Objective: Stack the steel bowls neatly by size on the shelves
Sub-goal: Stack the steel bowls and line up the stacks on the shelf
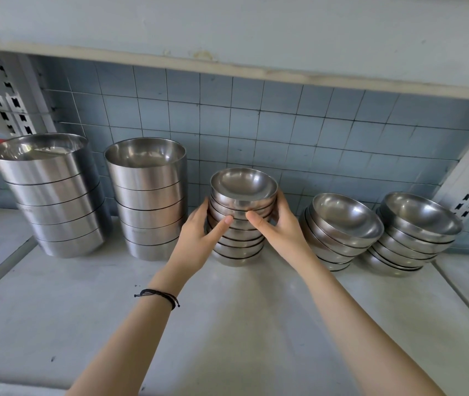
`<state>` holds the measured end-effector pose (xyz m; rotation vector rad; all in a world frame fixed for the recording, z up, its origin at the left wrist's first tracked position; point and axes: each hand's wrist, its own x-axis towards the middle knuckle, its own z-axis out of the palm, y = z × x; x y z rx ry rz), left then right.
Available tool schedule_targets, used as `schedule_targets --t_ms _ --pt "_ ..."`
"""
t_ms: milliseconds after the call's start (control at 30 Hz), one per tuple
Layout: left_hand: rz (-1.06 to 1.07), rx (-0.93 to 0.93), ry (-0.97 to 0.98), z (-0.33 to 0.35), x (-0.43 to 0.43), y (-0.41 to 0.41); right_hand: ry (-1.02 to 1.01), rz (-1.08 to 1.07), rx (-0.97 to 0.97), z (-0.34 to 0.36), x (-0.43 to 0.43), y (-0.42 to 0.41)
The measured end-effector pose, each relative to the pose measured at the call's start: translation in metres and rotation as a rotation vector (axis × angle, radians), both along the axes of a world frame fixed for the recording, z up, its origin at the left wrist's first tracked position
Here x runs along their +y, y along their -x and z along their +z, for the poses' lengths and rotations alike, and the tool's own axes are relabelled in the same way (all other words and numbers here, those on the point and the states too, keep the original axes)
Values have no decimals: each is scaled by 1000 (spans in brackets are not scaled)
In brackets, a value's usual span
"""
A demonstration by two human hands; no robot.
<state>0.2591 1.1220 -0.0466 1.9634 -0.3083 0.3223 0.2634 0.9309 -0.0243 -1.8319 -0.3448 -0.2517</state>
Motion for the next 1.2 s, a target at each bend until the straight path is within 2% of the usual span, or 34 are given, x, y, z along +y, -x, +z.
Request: schedule_targets --t_ms 267,433,800,1200 --pt "6 151 -6 -8 -3 -4 51 89 107 -11 -9 2" --pt "3 138 -36 -19 -3 -9 76 70 132 -26 -10 0" --pt "-59 69 117 -11 -4 0 97 27 167 -25 -10 -2" --pt "-89 105 159 -6 -5 10 36 53 106 -23 -6 12"
